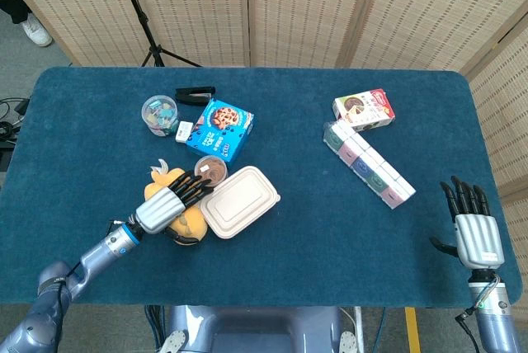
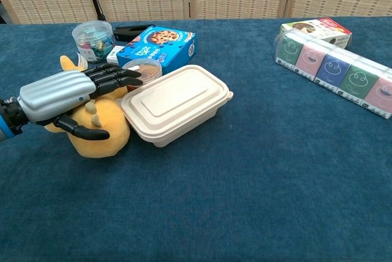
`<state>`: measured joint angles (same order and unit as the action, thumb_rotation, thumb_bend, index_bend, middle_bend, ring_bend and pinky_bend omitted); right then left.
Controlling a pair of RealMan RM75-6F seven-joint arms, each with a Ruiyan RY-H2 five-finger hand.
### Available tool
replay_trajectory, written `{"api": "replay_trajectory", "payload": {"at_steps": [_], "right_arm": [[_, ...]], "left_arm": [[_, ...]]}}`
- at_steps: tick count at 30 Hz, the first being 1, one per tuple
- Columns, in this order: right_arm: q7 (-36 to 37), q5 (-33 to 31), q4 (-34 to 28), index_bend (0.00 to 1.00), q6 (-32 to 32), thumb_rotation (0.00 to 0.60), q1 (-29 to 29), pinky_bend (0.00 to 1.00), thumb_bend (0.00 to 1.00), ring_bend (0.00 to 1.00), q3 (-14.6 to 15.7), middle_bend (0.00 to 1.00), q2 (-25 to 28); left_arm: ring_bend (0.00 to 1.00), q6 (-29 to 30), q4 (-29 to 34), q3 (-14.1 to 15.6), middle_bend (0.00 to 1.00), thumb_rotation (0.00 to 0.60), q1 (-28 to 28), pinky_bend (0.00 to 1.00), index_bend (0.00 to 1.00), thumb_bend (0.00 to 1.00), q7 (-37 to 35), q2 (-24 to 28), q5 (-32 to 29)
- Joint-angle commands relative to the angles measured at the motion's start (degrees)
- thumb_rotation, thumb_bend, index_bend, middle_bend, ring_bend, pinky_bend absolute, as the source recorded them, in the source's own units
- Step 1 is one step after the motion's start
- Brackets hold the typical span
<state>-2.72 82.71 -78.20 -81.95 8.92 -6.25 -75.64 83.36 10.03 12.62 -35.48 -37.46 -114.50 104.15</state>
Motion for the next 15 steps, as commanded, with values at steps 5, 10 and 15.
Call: {"api": "replay_trajectory", "payload": {"at_steps": [5,10,15], "right_arm": [[0.3,0.1,-0.1,0.0,-0.1,0.6,-0.1,0.0,0.0,0.0,0.0,0.0,0.2],[0.4,0.0,-0.2,0.0,-0.1,0.6,-0.1,0.0,0.0,0.0,0.0,0.0,0.3],[0.5,0.0,-0.2,0.0,-0.2,0.6,-0.1,0.0,0.0,0.0,0.0,0.0,0.4]], "left_arm": [[0.0,5.4,1.8,2.2,0.0,0.006,0.5,0.0,0.0,0.0,0.4,-0.5,2.4],[0.0,9.1,4.4,4.1,0.0,0.007,0.4,0.0,0.0,0.0,1.8,-0.8,4.6],[0.0,9.2,6.7,4.5,0.0,0.006,-0.3,0.0,0.0,0.0,3.8,-0.6,5.2]]}}
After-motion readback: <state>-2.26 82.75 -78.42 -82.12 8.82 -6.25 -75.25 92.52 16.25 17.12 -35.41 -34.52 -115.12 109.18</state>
